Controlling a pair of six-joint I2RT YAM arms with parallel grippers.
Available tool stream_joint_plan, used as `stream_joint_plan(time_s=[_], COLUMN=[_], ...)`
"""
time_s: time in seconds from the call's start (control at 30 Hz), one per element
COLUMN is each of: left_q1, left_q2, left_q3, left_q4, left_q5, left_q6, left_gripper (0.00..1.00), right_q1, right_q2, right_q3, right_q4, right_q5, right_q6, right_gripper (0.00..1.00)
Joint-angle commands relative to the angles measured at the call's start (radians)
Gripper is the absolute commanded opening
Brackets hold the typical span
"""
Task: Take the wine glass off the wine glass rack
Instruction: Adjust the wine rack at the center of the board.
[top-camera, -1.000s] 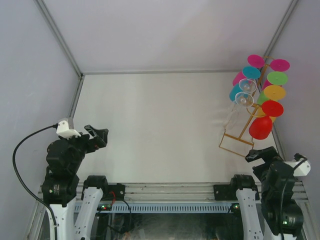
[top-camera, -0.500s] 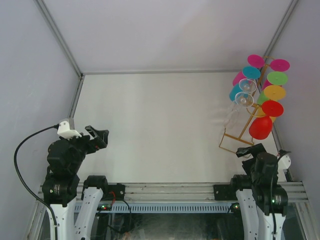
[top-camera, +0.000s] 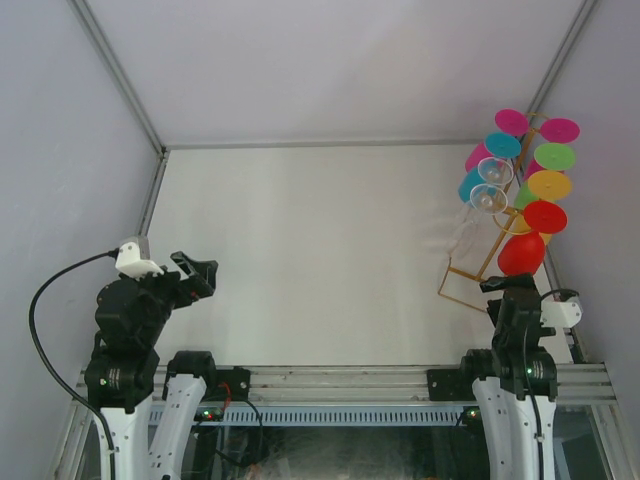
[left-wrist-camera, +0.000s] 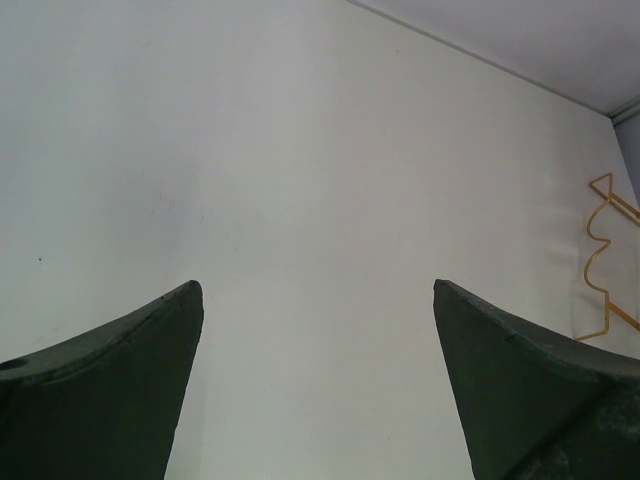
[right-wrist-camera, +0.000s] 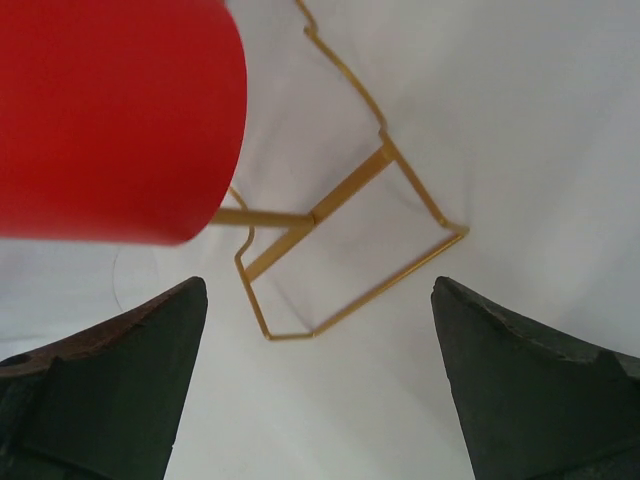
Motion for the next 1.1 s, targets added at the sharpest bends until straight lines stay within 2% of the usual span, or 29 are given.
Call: stream_joint_plan(time_s=[0.0, 0.3, 0.47, 0.63, 0.73, 0.87, 1.07], left_q1=[0.009, 0.009, 0.009, 0.009, 0.009, 0.009, 0.009], left_q2=[-0.009, -0.011, -0.015, -0.014, -0.015, -0.016, -0.018], left_q3=[-0.013, -0.027, -0.026, -0.027, -0.027, -0.031, -0.022], left_q4=[0.015, 0.019, 0.019, 0.019, 0.019, 0.02, 0.01], left_q5=[-0.002, 0.0, -0.003, -0.005, -0.005, -0.004, -0.013], left_q6=[0.014, 0.017, 0.02, 0.024, 0.025, 0.021, 0.029], left_gripper=[1.0, 1.0, 1.0, 1.0, 1.0, 1.0, 1.0], right_q1=[-0.015, -0.074, -0.132, -0.263, -0.335, -0.366, -0.533], right_q2=[0.01, 0.11, 0.053, -0.001, 0.069, 0.165, 0.364], right_q3=[-0.014, -0.146, -0.26, -0.323, -0.325, -0.323, -0.345], right_q4=[0.104, 0.236, 0.329, 0.455, 0.474, 0.544, 0.65], right_q5=[0.164, 0.125, 0.107, -0.06, -0.151, -0.238, -0.491], right_q6=[-0.011, -0.03, -0.028, -0.112, -0.124, -0.155, -0.204], right_gripper=[0.94, 0.93, 0.93, 0.92, 0.93, 0.93, 0.92])
